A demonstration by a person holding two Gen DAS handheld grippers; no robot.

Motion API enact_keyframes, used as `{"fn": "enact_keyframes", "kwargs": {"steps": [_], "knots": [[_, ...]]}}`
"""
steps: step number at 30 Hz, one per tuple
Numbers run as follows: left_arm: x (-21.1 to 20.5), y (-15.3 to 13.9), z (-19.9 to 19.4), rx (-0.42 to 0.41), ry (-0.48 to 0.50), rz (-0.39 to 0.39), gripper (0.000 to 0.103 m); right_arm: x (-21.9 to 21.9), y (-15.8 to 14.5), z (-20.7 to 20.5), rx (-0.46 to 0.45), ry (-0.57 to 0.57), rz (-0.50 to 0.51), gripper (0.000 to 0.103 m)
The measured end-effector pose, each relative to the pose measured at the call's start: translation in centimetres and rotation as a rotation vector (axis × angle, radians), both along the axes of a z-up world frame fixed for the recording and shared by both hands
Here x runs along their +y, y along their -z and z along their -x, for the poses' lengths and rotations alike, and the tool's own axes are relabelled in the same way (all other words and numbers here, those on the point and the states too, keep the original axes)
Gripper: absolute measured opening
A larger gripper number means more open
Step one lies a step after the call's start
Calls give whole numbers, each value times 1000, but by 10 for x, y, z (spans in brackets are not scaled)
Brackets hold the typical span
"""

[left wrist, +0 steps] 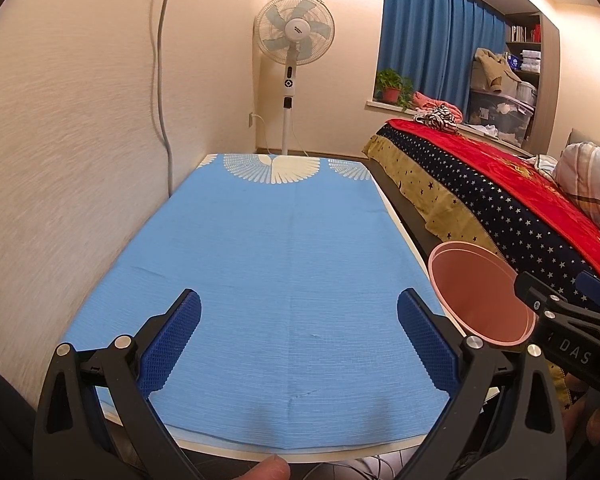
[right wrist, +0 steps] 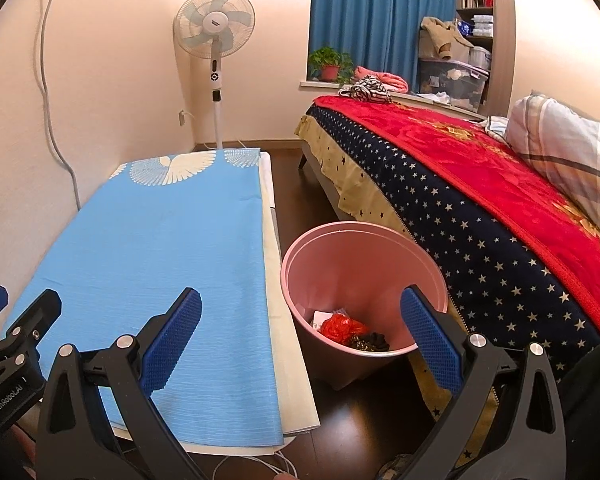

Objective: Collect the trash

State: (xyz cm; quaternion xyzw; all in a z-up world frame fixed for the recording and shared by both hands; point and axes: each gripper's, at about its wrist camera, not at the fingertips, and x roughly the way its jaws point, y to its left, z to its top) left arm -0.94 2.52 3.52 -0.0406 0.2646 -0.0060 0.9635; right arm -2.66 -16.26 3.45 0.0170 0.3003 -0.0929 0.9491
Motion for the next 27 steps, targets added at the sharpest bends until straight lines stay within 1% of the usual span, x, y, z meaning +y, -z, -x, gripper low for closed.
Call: {"fn": "enact_keyframes", "kwargs": {"steps": [27], "knots": [[-2,1,-2,1,3,-4,95,1,0,1,-1,1,1,98]]}}
